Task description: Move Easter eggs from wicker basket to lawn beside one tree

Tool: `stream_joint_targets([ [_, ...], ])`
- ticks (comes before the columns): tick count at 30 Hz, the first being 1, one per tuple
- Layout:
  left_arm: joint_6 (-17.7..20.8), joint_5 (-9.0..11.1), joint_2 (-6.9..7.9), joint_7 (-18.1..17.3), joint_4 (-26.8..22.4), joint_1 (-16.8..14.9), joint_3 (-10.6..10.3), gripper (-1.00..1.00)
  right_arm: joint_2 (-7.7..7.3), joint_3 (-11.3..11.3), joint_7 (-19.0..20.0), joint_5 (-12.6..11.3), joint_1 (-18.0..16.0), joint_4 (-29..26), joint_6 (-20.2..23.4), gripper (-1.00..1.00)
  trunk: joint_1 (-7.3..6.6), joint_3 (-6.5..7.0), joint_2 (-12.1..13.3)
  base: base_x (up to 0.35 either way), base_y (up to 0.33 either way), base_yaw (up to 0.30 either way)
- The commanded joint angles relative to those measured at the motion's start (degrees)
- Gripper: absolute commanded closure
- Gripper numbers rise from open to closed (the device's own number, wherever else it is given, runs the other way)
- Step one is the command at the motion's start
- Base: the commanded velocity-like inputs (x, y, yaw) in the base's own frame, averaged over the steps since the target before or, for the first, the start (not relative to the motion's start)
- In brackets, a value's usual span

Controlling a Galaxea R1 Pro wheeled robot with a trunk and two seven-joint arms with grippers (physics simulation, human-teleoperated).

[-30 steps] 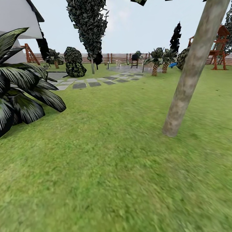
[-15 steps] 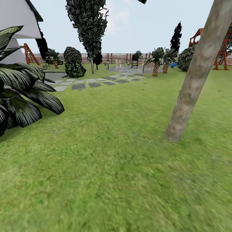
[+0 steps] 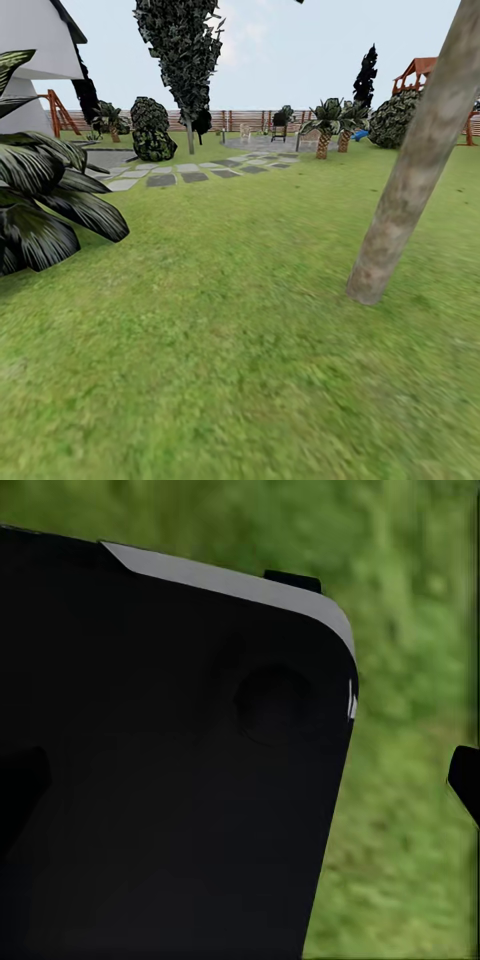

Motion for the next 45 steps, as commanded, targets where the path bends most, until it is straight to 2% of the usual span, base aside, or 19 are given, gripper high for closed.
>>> stream_joint_targets([
  [1,-0.08,0.08,-0.01,0.02,0.0,-0.02,0.02,-1.0,-0.02,0.13,-0.01,0.21,-0.03,0.04,-0.15,-1.0,0.03,-0.05,-0.02,0.339,0.0,0.0],
  [45,-0.08,0.07,0.0,0.02,0.01,-0.02,0.0,-1.0,0.03,0.16,-0.02,0.27,-0.02,0.04,-0.46,-1.0,0.03,-0.05,-0.02,0.339,0.0,0.0],
])
